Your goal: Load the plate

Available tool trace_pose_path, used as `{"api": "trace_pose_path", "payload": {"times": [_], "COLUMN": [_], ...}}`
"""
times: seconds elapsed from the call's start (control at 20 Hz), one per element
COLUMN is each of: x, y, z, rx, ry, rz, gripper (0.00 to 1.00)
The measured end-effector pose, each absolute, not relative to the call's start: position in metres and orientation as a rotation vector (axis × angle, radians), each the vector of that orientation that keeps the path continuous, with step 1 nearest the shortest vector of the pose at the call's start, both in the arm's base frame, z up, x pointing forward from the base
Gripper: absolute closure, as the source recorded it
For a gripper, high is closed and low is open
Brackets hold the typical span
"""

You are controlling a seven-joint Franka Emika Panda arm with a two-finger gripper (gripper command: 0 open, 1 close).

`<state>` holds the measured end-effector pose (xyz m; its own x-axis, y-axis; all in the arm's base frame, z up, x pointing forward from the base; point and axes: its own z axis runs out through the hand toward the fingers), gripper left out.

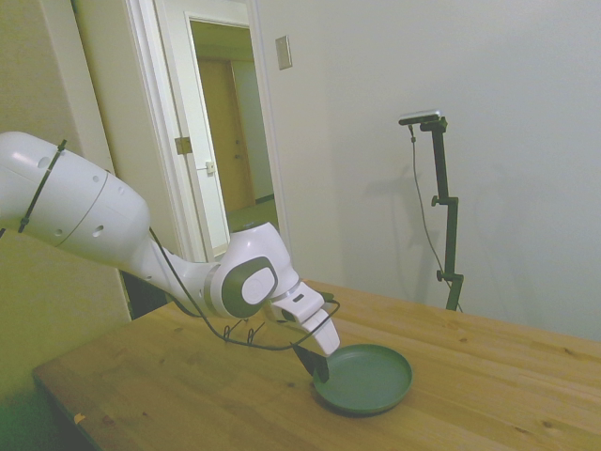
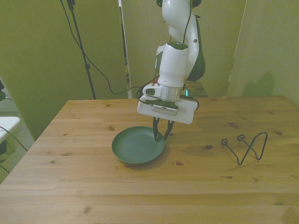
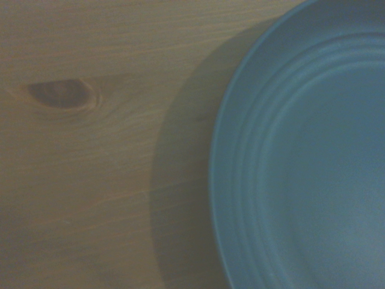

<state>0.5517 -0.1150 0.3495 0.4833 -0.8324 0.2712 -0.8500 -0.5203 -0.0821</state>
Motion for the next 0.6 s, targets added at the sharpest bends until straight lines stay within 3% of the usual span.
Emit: {"api": "trace_pose_path", "payload": {"times": [0.6], "x": [0.5524], "y": [-0.1162], "z": [0.3565], "rx": [2.677], "ry": [-1.537], "rz": [0.427], "gripper": [1.00]}}
